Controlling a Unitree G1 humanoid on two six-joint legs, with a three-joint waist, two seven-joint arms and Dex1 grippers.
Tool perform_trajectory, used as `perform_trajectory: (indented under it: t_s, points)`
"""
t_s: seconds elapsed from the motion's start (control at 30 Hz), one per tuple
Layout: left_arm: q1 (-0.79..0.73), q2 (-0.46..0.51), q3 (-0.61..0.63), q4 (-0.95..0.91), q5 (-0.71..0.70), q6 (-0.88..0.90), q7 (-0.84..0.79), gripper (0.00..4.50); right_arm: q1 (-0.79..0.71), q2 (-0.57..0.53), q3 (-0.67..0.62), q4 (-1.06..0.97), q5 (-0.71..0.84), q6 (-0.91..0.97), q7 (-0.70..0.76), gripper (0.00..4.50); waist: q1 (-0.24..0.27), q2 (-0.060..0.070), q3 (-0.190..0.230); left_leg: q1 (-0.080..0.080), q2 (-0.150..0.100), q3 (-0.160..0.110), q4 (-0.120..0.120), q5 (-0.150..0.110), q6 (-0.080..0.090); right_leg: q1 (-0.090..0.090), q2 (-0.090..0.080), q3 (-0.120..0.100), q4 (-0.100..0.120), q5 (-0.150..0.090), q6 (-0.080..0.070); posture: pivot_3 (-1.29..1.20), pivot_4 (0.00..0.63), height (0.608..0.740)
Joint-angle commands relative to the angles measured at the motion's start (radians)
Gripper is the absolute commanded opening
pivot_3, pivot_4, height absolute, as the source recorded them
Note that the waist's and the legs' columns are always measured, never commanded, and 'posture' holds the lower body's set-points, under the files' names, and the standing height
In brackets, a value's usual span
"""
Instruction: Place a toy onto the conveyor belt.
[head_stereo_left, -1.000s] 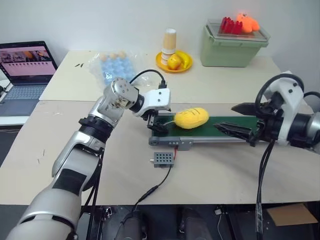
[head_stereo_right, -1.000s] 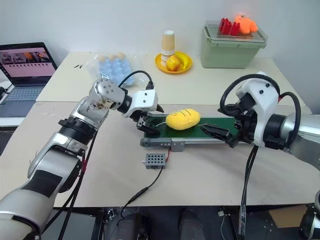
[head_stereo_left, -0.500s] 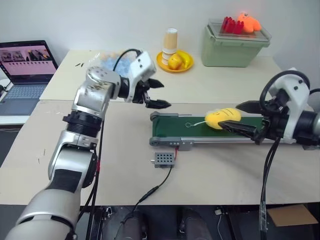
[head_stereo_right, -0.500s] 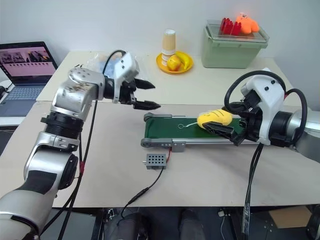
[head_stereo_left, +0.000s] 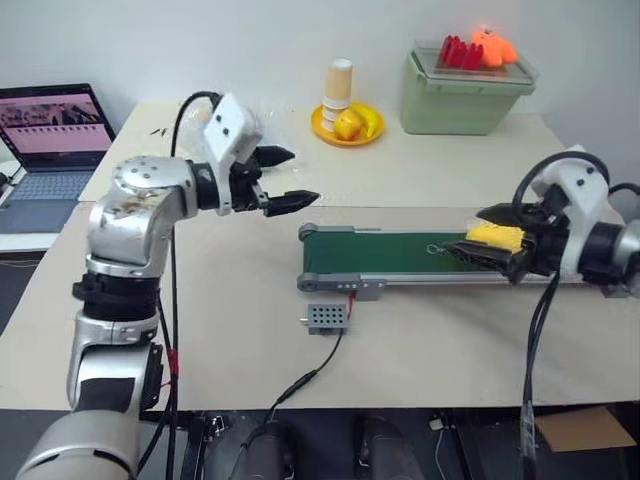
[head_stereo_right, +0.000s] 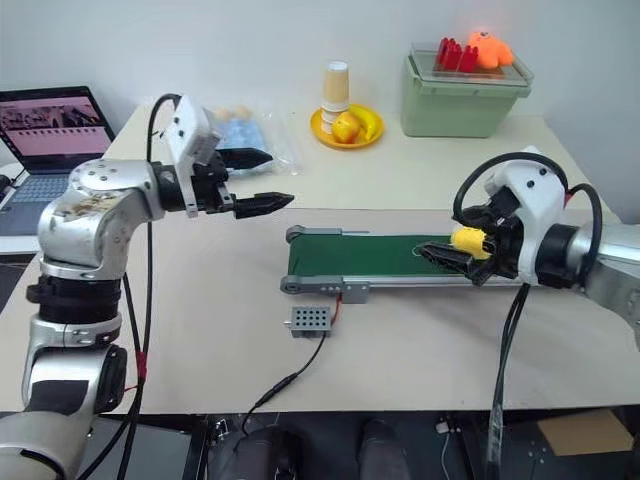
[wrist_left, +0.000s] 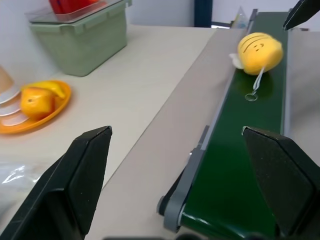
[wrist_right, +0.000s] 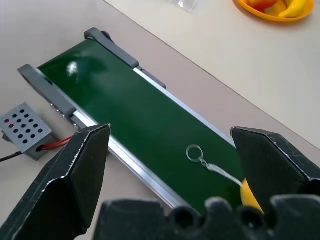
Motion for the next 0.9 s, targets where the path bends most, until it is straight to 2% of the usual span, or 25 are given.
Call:
perform_trajectory:
  t_s: [0.03, 0.27, 0.4, 0.53, 0.63, 0.77, 0.9]
  points:
    - [0.040, 0.038, 0.058, -0.061, -0.015, 0.023, 0.068, 4.46, -0.025, 0.018, 0.008, 0.041, -0.044, -0.078, 0.022, 4.50, 0.001, 0.000, 0.000, 0.000, 0.000, 0.000, 0.000, 0.000, 0.000, 0.000, 0.000, -0.001, 0.000, 0.000, 0.000, 0.00, 0.150, 0.734]
    - [0.129, 0.059, 0.112, -0.121, -0.035, 0.062, 0.164, 4.46, -0.034, 0.065, 0.028, 0.115, -0.098, -0.135, 0.028, 4.50, 0.006, 0.000, 0.000, 0.000, 0.000, 0.000, 0.001, 0.000, -0.001, 0.000, 0.000, -0.001, -0.001, 0.000, 0.000, 0.00, 0.150, 0.734]
    - [0.183, 0.049, 0.095, -0.168, -0.041, 0.059, 0.200, 4.46, -0.025, 0.063, 0.018, 0.141, -0.127, -0.154, 0.028, 4.50, 0.004, 0.000, 0.000, 0.000, 0.000, 0.000, 0.000, 0.000, -0.001, 0.000, 0.000, -0.001, 0.000, 0.000, 0.000, 0.00, 0.150, 0.734]
    - [0.174, 0.025, 0.083, -0.166, -0.049, 0.056, 0.244, 4.46, -0.023, 0.049, 0.001, 0.155, -0.144, -0.157, 0.038, 4.50, 0.005, 0.000, 0.000, 0.000, 0.000, 0.000, 0.000, 0.001, -0.001, 0.000, 0.000, -0.002, -0.001, 0.000, 0.000, 0.00, 0.150, 0.734]
    - [0.168, 0.025, 0.071, -0.171, -0.075, 0.061, 0.229, 4.46, -0.017, 0.033, -0.014, 0.151, -0.150, -0.148, 0.048, 4.50, 0.004, 0.000, 0.000, 0.000, 0.000, 0.000, 0.000, 0.001, -0.001, 0.000, 0.000, -0.002, -0.001, 0.000, 0.000, 0.00, 0.150, 0.734]
    - [0.194, 0.053, 0.025, -0.211, -0.123, 0.037, 0.127, 4.46, -0.020, -0.011, -0.071, 0.117, -0.118, -0.096, 0.061, 4.50, 0.004, 0.000, 0.000, 0.000, 0.000, 0.000, 0.000, 0.001, -0.001, 0.000, 0.000, -0.001, 0.000, 0.000, 0.000, 0.00, 0.150, 0.734]
    - [0.136, 0.044, 0.001, -0.203, -0.160, 0.036, 0.092, 4.46, -0.029, -0.026, -0.112, 0.101, -0.077, -0.043, 0.059, 4.50, 0.004, 0.000, 0.000, 0.000, 0.000, 0.000, 0.000, 0.001, -0.001, 0.000, 0.000, -0.002, -0.001, 0.000, 0.000, 0.00, 0.150, 0.734]
